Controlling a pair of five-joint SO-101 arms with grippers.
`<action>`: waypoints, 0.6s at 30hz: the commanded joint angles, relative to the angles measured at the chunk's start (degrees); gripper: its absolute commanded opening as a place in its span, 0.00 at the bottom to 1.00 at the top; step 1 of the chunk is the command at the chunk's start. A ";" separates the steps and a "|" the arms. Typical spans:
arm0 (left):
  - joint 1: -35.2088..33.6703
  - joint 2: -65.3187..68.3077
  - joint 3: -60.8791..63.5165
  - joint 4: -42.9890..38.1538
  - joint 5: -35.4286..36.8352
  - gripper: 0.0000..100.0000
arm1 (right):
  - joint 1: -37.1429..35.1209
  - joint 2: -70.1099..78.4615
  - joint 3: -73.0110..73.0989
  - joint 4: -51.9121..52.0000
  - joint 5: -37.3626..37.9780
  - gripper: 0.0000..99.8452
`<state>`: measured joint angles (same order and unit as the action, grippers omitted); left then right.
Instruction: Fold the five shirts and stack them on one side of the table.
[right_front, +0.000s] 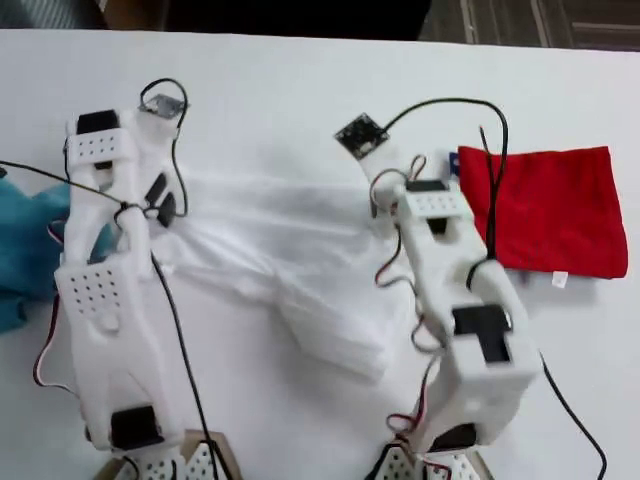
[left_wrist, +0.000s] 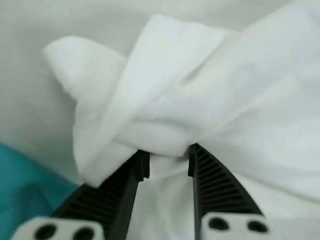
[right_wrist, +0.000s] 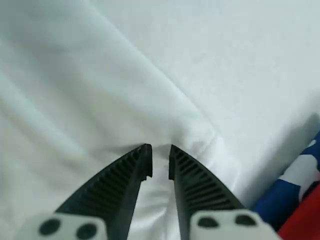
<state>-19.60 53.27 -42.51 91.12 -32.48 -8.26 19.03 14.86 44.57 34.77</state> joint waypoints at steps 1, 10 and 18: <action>-0.88 -3.08 1.01 -0.18 -0.18 0.15 | 2.68 5.58 -10.02 5.93 -0.35 0.07; 0.79 -11.25 1.80 3.69 -0.09 0.15 | 0.48 -7.08 -12.31 15.69 -0.35 0.07; 0.97 -24.18 25.10 -7.47 -0.09 0.14 | -7.78 -31.16 9.23 17.63 0.00 0.07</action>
<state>-19.16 38.42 -27.03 89.27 -32.40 -13.63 -1.80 17.05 61.89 34.77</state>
